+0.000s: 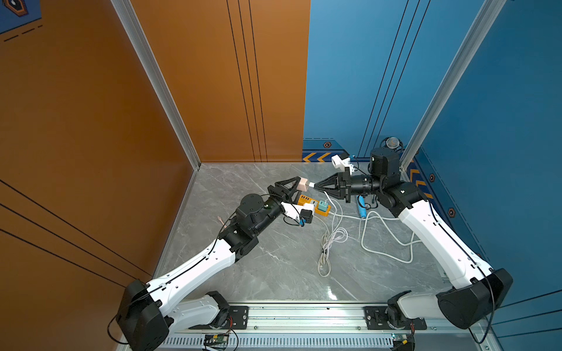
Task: Charge the electric toothbrush
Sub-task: Insert the charging cable into the plug.
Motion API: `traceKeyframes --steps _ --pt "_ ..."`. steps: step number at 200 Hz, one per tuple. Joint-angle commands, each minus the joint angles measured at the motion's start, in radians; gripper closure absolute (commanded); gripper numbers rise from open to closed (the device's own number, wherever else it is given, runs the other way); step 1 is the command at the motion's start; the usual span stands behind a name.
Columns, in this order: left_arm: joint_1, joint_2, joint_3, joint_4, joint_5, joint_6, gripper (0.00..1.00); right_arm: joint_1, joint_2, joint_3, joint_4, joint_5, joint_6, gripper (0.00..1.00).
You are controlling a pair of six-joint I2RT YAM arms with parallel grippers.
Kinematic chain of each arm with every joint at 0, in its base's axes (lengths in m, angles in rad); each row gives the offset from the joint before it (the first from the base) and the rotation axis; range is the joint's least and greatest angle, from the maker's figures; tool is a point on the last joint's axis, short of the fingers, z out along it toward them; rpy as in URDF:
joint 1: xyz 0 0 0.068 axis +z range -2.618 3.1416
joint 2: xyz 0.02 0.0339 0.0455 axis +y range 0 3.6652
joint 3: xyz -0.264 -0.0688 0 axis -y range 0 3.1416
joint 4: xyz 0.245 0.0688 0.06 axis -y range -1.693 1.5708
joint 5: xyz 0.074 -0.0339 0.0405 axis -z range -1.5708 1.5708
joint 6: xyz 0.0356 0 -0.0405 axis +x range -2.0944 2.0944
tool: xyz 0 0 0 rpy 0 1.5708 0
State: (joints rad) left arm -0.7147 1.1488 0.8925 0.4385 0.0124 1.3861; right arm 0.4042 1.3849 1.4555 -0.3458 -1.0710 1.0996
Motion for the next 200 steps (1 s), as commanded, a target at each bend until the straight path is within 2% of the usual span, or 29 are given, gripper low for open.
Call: traceKeyframes --steps 1,200 --pt "-0.018 -0.021 0.023 0.035 0.058 -0.022 0.77 0.003 -0.003 -0.015 0.042 0.009 0.001 1.00" --pt "-0.049 -0.034 0.020 0.034 0.078 -0.018 0.78 0.009 -0.012 -0.032 0.087 0.009 0.042 1.00"
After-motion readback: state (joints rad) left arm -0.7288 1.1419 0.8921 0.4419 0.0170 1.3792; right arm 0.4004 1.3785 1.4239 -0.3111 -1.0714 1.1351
